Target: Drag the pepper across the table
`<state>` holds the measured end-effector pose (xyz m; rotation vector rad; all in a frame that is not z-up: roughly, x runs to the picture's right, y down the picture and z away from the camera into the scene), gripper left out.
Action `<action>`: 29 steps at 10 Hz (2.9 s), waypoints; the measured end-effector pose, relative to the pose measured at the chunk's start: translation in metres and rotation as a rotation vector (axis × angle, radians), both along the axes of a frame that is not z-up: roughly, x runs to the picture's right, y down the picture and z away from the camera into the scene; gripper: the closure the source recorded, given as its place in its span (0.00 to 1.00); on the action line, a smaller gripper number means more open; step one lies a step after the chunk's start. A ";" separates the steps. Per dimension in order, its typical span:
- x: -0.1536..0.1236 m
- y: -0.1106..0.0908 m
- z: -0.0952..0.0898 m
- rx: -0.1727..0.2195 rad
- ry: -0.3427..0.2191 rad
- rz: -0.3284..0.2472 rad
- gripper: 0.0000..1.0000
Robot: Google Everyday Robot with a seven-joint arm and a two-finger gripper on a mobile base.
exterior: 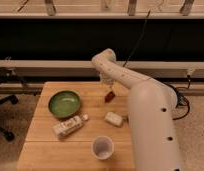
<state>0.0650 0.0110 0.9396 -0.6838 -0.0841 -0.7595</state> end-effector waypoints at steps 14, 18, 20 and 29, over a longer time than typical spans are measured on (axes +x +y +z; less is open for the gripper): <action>0.032 0.033 0.024 -0.079 -0.014 0.069 0.24; 0.036 0.041 0.029 -0.102 -0.020 0.075 0.48; 0.037 0.044 0.029 -0.110 -0.022 0.077 0.64; 0.052 0.048 0.021 -0.109 -0.043 0.085 1.00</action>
